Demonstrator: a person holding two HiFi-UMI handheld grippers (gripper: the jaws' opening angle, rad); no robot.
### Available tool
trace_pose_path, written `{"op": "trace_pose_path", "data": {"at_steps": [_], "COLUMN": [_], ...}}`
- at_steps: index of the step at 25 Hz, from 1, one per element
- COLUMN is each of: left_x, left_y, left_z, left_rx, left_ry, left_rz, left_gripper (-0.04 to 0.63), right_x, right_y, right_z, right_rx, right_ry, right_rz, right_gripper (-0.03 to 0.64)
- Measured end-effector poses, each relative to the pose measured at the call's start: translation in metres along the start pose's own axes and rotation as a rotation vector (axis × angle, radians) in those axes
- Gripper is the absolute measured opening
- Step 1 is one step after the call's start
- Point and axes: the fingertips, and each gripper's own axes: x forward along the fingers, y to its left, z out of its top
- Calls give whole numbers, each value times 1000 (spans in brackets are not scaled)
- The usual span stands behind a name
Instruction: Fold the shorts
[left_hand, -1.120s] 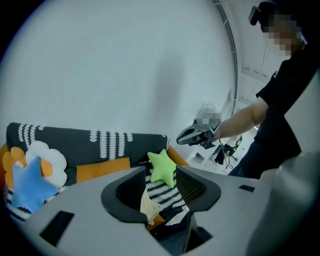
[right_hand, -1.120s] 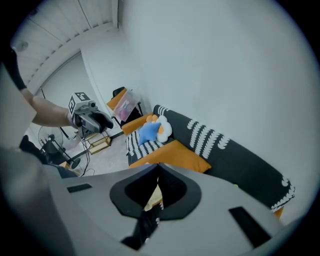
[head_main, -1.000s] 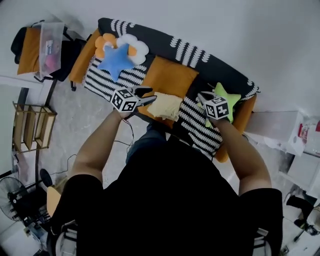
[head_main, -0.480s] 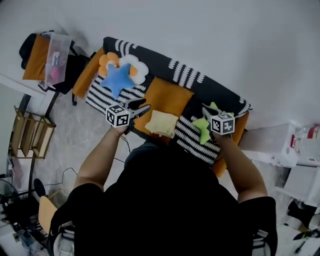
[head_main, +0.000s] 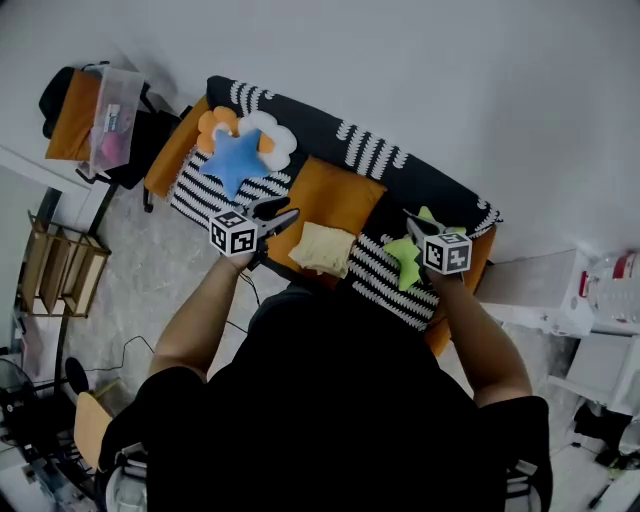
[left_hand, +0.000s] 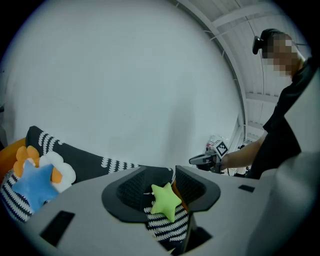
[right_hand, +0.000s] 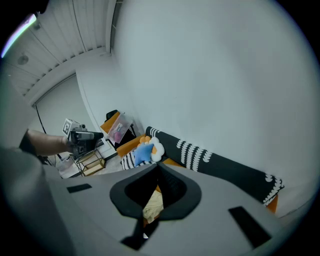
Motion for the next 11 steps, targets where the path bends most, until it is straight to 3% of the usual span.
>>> {"op": "trace_pose_path", "data": {"at_steps": [11], "left_x": [-3], "left_y": [3], "left_z": [5], "left_rx": [4], "left_ry": [-10], "left_rz": [11], "left_gripper": [198], "right_x": [7], "right_y": [8], "right_z": [15], "right_rx": [-25], "right_ry": [-21], "right_rz": [7], "right_gripper": [2]}}
